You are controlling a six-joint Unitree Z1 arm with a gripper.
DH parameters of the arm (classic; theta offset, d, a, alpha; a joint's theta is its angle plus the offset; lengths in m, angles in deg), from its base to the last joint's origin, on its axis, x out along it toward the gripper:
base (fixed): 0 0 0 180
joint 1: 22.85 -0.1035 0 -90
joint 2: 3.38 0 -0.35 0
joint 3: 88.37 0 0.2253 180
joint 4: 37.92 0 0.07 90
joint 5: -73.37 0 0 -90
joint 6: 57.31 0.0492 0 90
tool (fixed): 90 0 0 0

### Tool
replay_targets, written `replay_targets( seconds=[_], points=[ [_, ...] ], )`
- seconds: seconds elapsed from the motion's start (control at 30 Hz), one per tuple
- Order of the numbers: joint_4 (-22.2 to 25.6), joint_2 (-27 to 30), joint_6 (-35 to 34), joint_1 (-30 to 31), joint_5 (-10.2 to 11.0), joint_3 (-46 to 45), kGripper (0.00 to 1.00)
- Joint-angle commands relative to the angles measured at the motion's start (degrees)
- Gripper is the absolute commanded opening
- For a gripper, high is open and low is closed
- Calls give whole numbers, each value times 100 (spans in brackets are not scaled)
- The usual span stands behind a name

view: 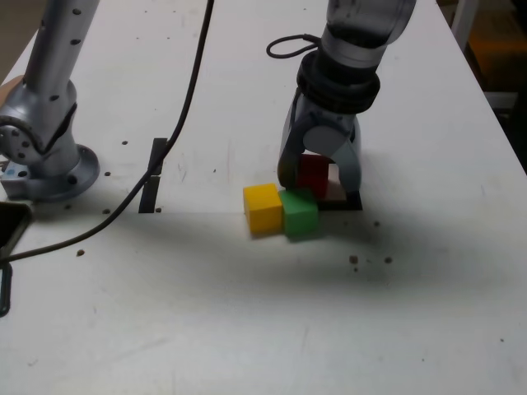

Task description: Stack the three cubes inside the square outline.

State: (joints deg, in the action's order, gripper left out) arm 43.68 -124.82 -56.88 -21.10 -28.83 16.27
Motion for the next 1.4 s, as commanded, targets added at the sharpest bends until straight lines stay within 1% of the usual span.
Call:
replay_targets(
  seconds=[0.0,0.17,0.37,0.5,0.6,0.7,0.87,0.97,1.13,1.3,1.37],
  points=[
    [52,91,-32,-6,74,16,76],
    [193,357,-158,-3,270,48,76],
    [630,910,-387,-3,539,109,76],
    [984,1254,-576,-2,661,18,76],
    [1177,1467,-714,-2,688,-163,76],
    [1273,1659,-848,-2,609,-508,76],
    [1218,1785,-960,-4,350,-1049,76],
    [1052,1777,-974,-3,131,-1346,76],
    [782,1717,-974,-3,-130,-1614,76],
    [492,1601,-960,12,-364,-1719,76],
    [423,1557,-947,24,-419,-1713,76]
  ],
)
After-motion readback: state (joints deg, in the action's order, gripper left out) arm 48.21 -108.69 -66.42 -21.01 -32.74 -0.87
